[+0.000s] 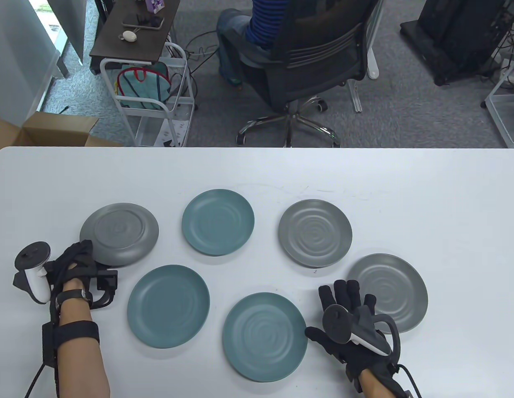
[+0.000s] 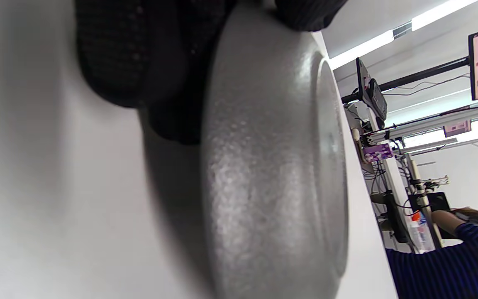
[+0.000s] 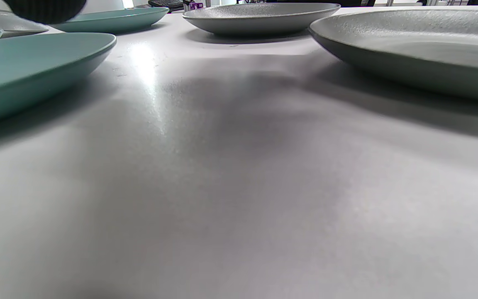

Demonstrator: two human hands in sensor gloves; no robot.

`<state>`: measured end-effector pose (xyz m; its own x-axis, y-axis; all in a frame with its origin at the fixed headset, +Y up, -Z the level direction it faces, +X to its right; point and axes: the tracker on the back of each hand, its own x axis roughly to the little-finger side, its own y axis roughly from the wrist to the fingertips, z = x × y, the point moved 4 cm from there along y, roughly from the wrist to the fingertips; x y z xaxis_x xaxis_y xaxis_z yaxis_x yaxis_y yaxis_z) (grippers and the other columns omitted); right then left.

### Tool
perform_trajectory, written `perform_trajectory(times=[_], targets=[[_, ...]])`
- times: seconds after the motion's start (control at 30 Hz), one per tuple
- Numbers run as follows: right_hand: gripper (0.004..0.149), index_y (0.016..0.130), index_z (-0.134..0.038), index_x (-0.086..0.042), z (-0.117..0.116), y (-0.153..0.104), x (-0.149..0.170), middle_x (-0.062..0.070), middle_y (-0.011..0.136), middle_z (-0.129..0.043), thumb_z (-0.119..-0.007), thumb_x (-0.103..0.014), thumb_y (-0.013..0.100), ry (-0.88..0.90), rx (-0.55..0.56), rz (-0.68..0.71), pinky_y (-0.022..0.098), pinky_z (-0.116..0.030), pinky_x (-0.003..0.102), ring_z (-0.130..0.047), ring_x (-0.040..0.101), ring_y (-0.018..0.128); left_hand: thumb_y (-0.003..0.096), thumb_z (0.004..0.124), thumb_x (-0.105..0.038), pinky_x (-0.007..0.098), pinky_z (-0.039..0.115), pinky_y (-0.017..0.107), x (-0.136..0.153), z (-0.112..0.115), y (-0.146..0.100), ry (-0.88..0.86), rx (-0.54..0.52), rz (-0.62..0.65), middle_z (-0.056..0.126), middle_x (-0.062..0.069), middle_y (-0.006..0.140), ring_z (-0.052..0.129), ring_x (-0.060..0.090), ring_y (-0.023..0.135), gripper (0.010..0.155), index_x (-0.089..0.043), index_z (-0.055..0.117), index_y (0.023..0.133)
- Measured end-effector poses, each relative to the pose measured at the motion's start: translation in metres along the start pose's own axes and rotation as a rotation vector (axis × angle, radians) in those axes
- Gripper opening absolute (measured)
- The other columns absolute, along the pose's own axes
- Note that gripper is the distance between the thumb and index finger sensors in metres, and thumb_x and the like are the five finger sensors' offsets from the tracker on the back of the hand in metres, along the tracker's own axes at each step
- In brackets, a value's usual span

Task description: Flip plate to back facing up

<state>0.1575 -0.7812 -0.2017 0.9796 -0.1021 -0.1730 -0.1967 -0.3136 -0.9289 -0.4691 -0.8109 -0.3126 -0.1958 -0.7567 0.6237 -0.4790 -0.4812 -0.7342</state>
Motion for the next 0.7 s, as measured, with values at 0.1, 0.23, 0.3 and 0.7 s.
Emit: perform_trajectory(times=[0.1,0.23,0.3,0.7], targets=[[0.094,0.114,-0.017,-0.016,0.0,0.0,0.0,0.024,0.118,-0.014,-0.059,-0.069,0.047,0.001,0.001,0.001,0.072,-0.021,0.073,-0.011,0.048,0.107,0.0589,0.062,-0.038,0.028,0.093,0.033,0.001,0.0,0.001,0.028,-0.017,-0.002,0.085,0.02,0.081,0.104,0.03,0.059,0.064,0.009,0.062,0.103],[0.094,0.114,-0.017,-0.016,0.0,0.0,0.0,0.024,0.118,-0.015,-0.059,-0.069,0.047,-0.001,0.0,0.003,0.072,-0.021,0.073,-0.011,0.048,0.107,0.0588,0.063,-0.038,0.028,0.093,0.032,-0.001,0.0,0.0,0.056,-0.023,-0.015,0.086,0.02,0.08,0.105,0.03,0.058,0.065,0.009,0.062,0.103],[0.094,0.114,-0.017,-0.016,0.0,0.001,0.0,0.024,0.118,-0.015,-0.059,-0.069,0.047,-0.002,-0.001,0.003,0.072,-0.021,0.073,-0.011,0.048,0.107,0.0588,0.063,-0.038,0.029,0.093,0.031,-0.002,0.0,0.0,0.067,-0.025,-0.025,0.086,0.02,0.08,0.105,0.03,0.057,0.065,0.01,0.062,0.103],[0.094,0.114,-0.017,-0.016,0.0,0.0,0.0,0.024,0.118,-0.015,-0.059,-0.069,0.047,-0.005,0.0,0.005,0.072,-0.021,0.073,-0.011,0.048,0.107,0.0585,0.063,-0.04,0.027,0.092,0.026,-0.014,-0.001,-0.001,0.292,-0.084,-0.066,0.092,0.015,0.074,0.107,0.027,0.048,0.064,0.007,0.066,0.102]])
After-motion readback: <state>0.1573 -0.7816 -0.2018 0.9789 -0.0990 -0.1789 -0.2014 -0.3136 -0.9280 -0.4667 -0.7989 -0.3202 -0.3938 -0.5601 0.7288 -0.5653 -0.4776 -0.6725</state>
